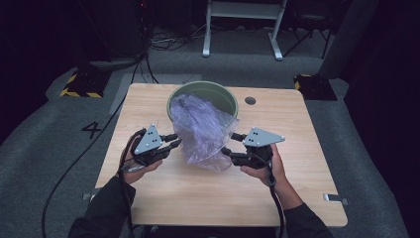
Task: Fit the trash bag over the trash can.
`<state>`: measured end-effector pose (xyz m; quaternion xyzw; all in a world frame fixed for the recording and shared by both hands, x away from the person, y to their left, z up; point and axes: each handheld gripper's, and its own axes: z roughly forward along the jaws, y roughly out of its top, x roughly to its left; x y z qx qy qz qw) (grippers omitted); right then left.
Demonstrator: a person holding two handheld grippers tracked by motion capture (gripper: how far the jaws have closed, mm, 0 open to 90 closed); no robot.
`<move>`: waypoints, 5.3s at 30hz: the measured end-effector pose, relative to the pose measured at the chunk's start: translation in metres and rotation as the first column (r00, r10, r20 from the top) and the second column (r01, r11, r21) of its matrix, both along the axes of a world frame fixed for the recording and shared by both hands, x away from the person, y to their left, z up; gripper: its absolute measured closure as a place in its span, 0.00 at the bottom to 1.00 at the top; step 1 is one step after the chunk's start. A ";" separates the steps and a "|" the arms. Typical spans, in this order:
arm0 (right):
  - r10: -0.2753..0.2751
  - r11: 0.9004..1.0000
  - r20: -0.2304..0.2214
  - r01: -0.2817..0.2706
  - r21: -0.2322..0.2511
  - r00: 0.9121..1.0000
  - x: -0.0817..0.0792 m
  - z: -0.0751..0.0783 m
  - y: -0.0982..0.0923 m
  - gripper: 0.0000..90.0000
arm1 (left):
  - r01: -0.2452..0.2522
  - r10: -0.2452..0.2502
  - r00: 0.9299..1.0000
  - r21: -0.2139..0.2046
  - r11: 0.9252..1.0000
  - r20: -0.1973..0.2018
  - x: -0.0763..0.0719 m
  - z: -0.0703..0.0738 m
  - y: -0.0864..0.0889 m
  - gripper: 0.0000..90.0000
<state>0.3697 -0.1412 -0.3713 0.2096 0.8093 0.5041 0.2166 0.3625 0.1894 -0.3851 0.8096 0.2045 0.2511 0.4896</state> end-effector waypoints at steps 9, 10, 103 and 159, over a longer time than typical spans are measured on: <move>0.021 1.000 0.021 -0.021 0.012 1.000 0.003 -0.005 0.001 0.91 | -0.022 0.020 0.999 -0.053 0.998 -0.037 -0.018 0.006 0.007 0.20; 0.017 1.000 0.027 -0.017 0.010 0.999 0.003 -0.005 0.001 0.93 | -0.017 0.015 0.999 -0.066 0.998 -0.031 -0.021 0.009 0.007 0.18; -0.065 0.996 -0.027 0.067 0.061 0.997 -0.003 -0.023 0.016 1.00 | -0.058 0.059 0.998 -0.112 0.992 -0.001 -0.001 0.012 0.013 1.00; -0.060 0.998 0.106 0.057 0.033 0.993 -0.004 0.019 0.002 0.54 | -0.186 0.183 0.983 -0.096 0.978 -0.032 0.014 0.001 0.034 0.58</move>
